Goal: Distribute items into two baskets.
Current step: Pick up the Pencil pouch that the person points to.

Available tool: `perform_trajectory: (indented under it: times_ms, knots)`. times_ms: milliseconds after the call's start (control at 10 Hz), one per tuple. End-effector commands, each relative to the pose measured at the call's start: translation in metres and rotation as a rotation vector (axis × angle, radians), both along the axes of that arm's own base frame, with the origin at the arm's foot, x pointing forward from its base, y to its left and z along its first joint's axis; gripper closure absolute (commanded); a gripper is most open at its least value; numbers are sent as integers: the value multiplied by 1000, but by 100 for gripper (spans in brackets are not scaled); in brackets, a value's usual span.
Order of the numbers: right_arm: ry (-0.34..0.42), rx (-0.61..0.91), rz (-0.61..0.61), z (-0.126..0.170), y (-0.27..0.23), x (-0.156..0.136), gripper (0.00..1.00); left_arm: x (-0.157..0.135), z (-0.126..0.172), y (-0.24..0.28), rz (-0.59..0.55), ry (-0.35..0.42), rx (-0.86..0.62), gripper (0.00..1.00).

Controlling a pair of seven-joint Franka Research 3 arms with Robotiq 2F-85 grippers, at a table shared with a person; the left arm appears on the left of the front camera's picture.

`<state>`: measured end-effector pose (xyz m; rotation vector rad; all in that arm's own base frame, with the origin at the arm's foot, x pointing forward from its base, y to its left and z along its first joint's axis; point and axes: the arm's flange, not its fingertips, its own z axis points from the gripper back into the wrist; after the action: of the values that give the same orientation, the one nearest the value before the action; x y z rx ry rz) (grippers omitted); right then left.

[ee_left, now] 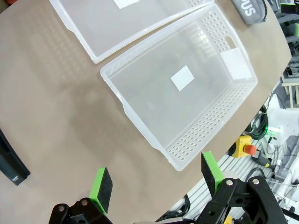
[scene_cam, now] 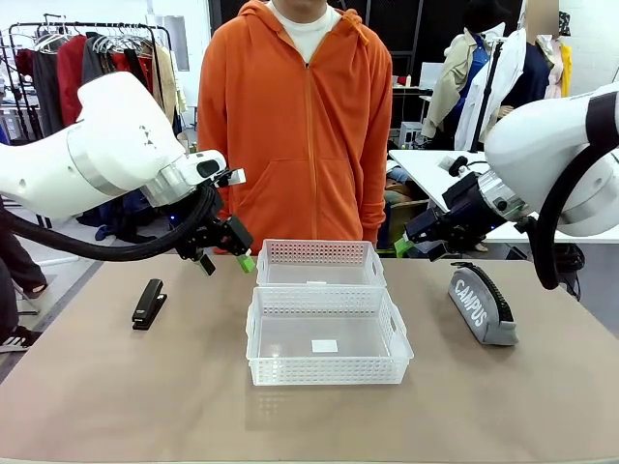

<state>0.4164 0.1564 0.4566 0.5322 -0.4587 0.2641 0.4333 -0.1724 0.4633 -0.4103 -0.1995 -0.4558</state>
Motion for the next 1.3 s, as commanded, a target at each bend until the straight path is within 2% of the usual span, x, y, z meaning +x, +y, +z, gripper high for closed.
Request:
perform_trajectory:
  times_ms: [0, 100, 200, 400, 700, 1000, 1200]
  knots:
    - [57, 117, -46, 3, -2, 9, 0, 6, 4, 3, 48, 30, -54, 0]
    - [107, 210, -43, 11, 0, 12, 0, 10, 12, 5, 82, 62, -115, 0]
    - [161, 313, -44, 21, 2, 15, 0, 13, 23, 11, 69, 133, -247, 0]
    - [213, 455, -74, 38, 1, 21, 0, 18, 46, 23, 97, 180, -396, 0]
    - [280, 654, -100, 65, -21, 40, 0, 26, 77, 50, 105, 204, -631, 0]
    - [425, 795, -38, 83, -49, 62, 0, 27, 86, 68, 36, 199, -776, 0]
    - [527, 862, 3, 83, -62, 71, 0, 30, 89, 78, -10, 217, -937, 0]
